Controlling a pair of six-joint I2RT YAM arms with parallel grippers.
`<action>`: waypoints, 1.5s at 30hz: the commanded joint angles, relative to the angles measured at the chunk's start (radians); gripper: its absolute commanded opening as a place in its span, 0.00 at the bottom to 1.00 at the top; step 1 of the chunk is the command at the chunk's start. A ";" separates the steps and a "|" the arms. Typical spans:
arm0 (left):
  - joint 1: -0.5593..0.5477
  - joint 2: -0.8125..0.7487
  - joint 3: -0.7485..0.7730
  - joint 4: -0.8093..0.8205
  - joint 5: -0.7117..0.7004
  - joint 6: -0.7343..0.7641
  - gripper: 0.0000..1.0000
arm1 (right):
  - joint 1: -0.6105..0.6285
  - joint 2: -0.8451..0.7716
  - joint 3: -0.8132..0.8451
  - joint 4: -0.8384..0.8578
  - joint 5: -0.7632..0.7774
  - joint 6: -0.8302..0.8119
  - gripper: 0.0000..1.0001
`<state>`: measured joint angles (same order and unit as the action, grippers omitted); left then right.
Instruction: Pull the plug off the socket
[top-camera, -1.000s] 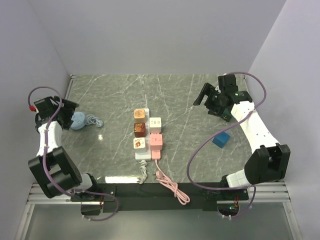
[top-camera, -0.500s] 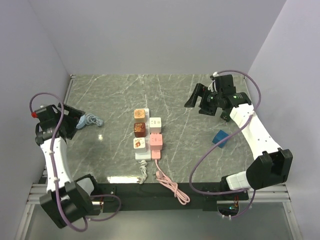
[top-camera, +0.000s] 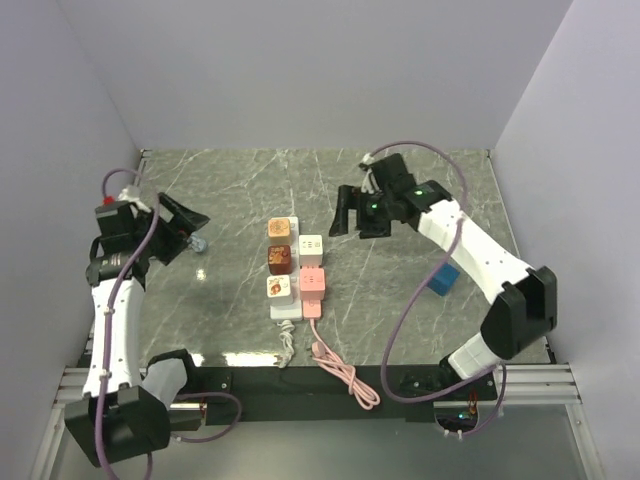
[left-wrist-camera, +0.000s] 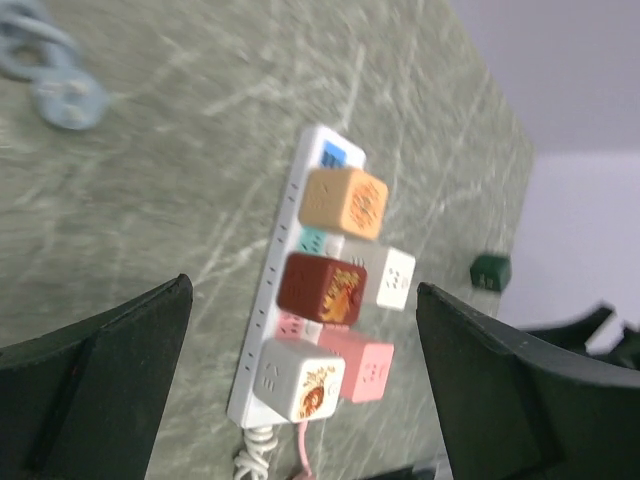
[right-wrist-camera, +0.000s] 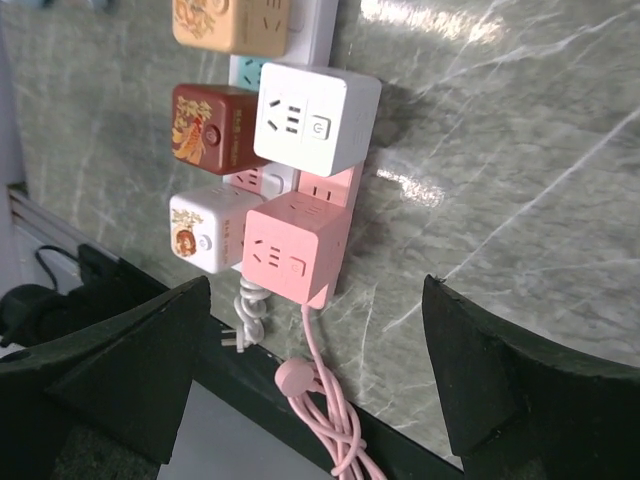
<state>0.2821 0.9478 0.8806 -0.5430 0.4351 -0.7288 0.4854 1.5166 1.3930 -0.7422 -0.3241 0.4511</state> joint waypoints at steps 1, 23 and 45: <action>-0.086 0.037 0.057 0.049 0.039 0.042 0.99 | 0.094 0.071 0.081 -0.043 0.114 0.021 0.92; -0.248 0.100 0.023 0.110 -0.048 -0.020 0.99 | 0.349 0.329 0.101 -0.042 0.339 0.293 0.91; -0.276 0.117 -0.008 0.163 -0.012 -0.049 0.99 | 0.412 0.410 0.066 -0.083 0.376 0.328 0.65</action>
<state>0.0170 1.0599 0.8719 -0.4297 0.4000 -0.7616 0.8768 1.9171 1.4918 -0.8143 0.0299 0.7700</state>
